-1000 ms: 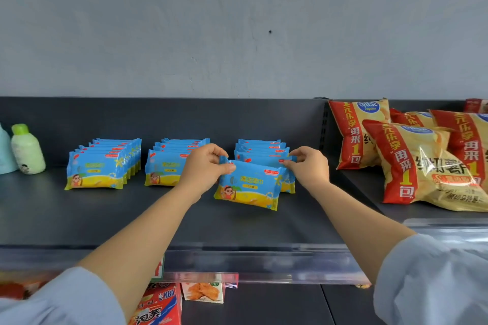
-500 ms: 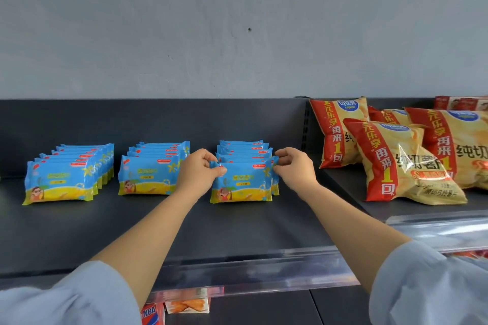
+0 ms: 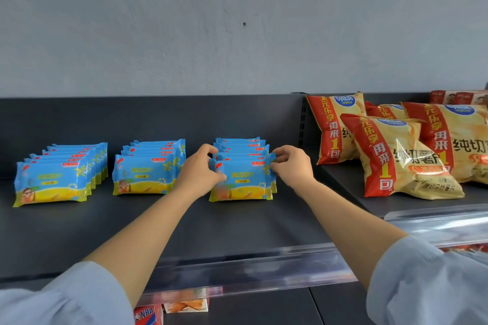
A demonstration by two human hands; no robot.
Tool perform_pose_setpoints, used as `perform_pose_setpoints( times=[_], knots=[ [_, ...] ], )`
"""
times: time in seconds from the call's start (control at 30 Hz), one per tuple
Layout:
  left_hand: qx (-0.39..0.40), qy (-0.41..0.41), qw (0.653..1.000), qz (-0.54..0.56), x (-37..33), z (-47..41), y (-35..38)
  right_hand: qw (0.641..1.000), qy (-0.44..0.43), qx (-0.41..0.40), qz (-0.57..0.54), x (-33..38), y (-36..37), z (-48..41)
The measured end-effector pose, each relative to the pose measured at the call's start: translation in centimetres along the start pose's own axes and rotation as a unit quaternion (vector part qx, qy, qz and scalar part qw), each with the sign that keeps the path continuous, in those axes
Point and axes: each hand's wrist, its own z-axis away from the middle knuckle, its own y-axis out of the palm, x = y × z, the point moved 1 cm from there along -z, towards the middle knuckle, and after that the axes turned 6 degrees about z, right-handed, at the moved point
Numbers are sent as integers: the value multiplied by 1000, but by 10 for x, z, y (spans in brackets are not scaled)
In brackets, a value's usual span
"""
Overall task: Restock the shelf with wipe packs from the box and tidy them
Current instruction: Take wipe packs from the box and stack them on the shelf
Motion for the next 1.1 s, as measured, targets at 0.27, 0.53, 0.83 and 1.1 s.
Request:
perform_pose_setpoints(
  times=[0.27, 0.53, 0.83, 1.1],
  knots=[
    [-12, 8, 999, -38, 2, 1, 6, 1000, 1, 5, -9, -2, -1, 3],
    [19, 37, 991, -125, -5, 14, 9, 999, -3, 5, 50, 0, -3, 10],
    [-1, 91, 970, -227, -10, 22, 5, 971, -56, 23, 233, 7, -18, 32],
    [-22, 156, 942, -295, -20, 39, 1, 940, -97, 13, 328, 14, -36, 66]
  ],
)
